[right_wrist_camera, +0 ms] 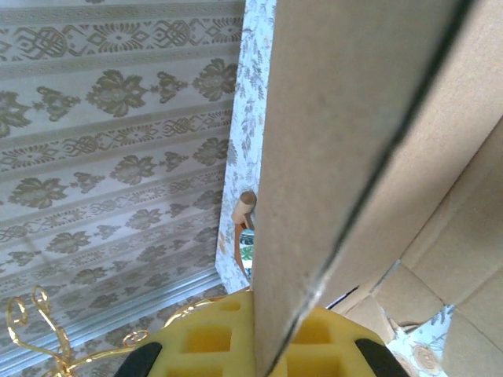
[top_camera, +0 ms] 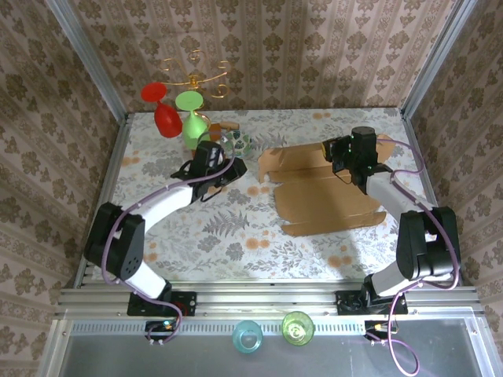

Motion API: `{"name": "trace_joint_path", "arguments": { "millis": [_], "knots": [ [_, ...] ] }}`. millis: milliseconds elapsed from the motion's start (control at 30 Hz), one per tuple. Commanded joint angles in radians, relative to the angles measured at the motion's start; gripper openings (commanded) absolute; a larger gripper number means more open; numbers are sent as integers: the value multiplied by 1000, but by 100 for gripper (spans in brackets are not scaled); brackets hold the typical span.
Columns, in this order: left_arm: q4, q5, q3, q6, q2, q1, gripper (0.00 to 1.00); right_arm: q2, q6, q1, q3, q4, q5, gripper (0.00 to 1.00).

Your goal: Fold the paper box

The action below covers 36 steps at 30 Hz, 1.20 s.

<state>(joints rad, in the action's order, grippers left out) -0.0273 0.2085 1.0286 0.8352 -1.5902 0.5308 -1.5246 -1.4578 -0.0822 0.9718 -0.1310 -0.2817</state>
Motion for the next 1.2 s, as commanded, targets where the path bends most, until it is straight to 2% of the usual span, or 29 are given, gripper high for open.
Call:
{"name": "trace_joint_path", "arguments": {
  "millis": [0, 300, 700, 1167],
  "knots": [
    [-153, 12, 92, -256, -59, -5, 38, -38, 65, 9, 31, 99, -45, 0],
    [-234, 54, 285, -485, -281, -16, 34, -72, 138, 25, 112, 198, -93, 0],
    [-231, 96, 367, -714, -376, 50, 42, -109, 161, 35, 131, 212, -135, 0],
    [-121, 182, 318, -719, -353, 100, 43, -127, 133, 40, 129, 161, -154, 0]
  ]
}}
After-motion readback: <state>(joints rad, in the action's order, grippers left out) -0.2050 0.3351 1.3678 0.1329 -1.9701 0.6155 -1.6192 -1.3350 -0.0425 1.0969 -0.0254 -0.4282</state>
